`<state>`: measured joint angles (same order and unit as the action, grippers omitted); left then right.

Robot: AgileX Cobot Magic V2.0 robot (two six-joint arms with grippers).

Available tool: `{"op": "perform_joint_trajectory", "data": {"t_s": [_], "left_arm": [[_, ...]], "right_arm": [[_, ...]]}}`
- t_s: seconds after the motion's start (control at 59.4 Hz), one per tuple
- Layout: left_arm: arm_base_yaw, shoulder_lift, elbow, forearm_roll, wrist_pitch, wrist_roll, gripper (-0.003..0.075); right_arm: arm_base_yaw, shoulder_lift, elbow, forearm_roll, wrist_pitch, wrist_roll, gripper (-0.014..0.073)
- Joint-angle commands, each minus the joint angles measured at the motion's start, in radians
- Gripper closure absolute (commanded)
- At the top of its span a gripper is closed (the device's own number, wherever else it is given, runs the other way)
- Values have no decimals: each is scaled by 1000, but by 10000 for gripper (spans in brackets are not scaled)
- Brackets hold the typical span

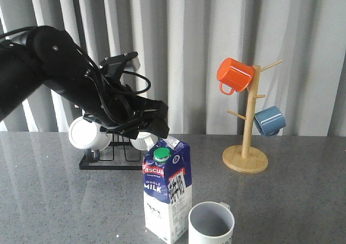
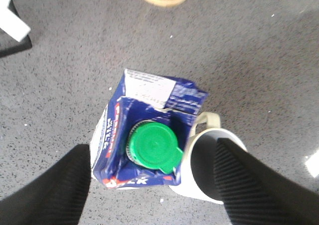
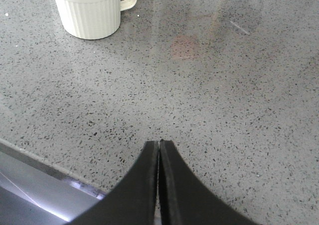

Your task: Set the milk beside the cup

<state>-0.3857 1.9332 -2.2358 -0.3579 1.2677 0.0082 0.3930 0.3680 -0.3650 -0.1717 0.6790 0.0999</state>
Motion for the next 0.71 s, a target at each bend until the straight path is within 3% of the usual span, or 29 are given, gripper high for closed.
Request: {"op": "perform_joint_trajectory", "data": {"t_s": [0.0,0.219,0.303,0.404,0.623,0.69], "left_arm": [[-5,-106,-33,-28,-19,-3,213],[-5,-224,-33,-12,-19,-2,220],[-5,-279,-33,-9,-19,7,258],[-5,-342,-33,11,-19,33,367],[-5,-462,-25,33,-19,90,722],[-5,-513,19,34,-19,122,729]], "right_arm": [[0,8,-28,-7,-64,-7,601],[0,8,-28,-11,-66,-7,601],[0,8,-28,-11,-63,-7,601],[0,8,-28,-11,-58,-7,601],[0,8,-28,-11,-58,-8,601],[0,8,-28,-11,-58,-8,601]]}}
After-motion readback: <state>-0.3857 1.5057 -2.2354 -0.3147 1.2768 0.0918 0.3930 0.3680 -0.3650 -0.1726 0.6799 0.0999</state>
